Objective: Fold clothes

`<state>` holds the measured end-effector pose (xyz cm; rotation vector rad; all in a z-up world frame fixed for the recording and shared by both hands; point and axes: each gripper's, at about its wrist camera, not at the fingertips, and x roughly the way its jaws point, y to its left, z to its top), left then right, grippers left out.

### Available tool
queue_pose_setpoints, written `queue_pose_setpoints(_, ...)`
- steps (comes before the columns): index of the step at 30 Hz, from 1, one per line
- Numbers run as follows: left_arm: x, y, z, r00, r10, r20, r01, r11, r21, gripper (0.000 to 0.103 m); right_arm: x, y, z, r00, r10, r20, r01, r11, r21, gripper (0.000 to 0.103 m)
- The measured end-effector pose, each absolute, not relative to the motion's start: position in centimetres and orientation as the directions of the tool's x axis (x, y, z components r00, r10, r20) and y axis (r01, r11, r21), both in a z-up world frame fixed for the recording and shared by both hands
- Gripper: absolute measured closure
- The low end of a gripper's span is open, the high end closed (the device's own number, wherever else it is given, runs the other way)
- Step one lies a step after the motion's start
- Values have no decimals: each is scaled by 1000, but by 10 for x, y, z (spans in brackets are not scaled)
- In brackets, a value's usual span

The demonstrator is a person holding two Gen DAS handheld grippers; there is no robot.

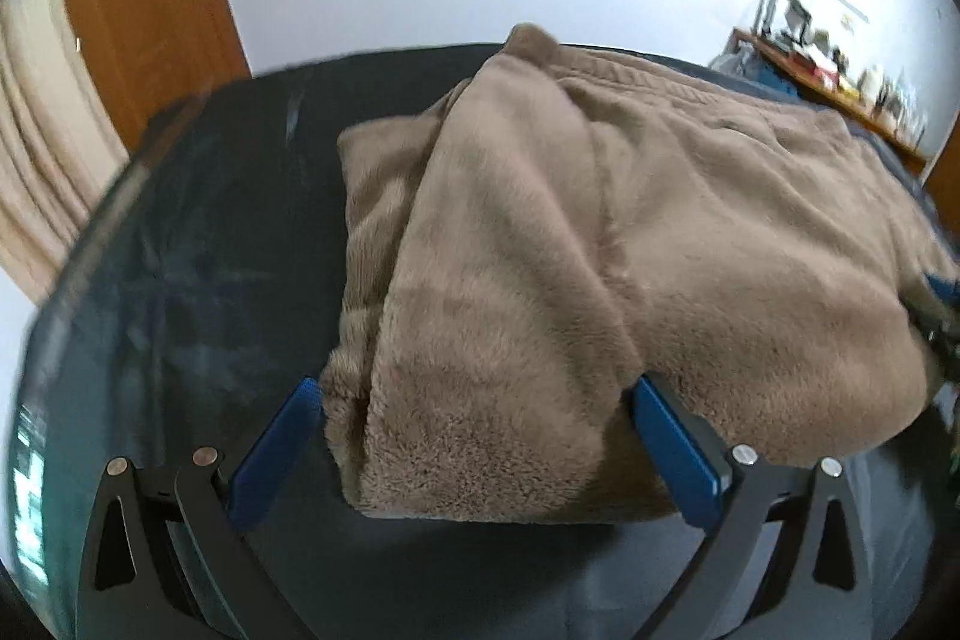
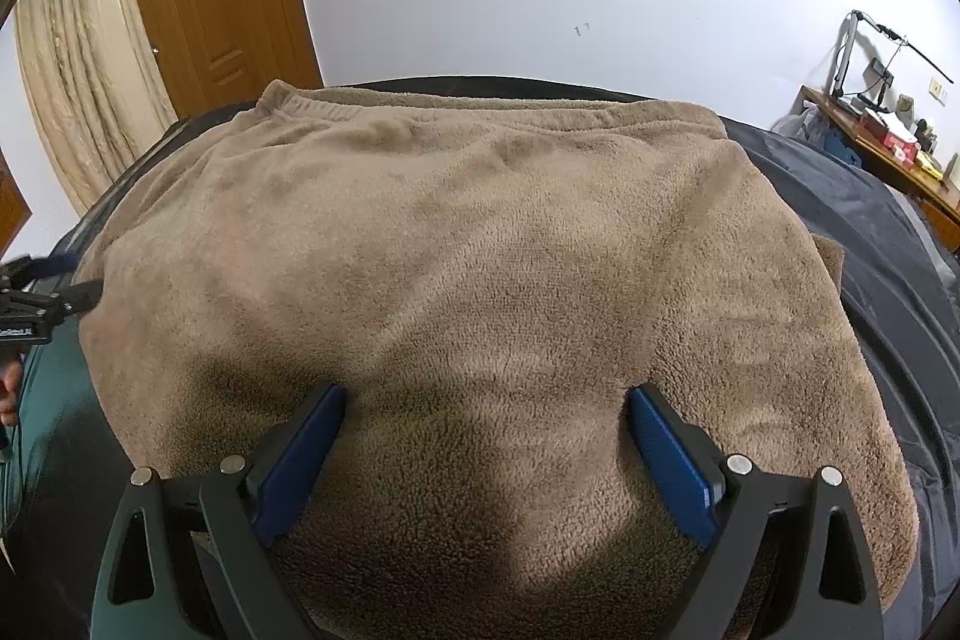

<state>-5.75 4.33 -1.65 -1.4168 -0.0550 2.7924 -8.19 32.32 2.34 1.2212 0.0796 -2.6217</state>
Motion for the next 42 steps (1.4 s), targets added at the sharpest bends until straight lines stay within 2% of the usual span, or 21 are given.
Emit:
queue_pose_setpoints(6,-58,37,-21,-590,54,-806,14,-997,-77,0,-82,323,24,-619,-204,-759,246,-968,60,6)
queue_pose_setpoints(12,-58,49,-8,-585,-3,-811,43,-999,-27,0,-82,324,24,-615,-220,-757,251,-965,76,4)
queue_pose_setpoints(22,-63,122,18,-626,126,-769,-132,-990,-54,0,-82,323,24,-609,-234,-758,260,-962,88,1)
queue_pose_setpoints(29,-74,138,2,-633,94,-768,-164,-986,14,0,-82,323,24,-609,-238,-757,260,-961,92,1)
queue_pose_setpoints(42,-70,137,-6,-666,97,-740,-184,-982,36,0,-82,323,24,-608,-239,-757,261,-961,93,1)
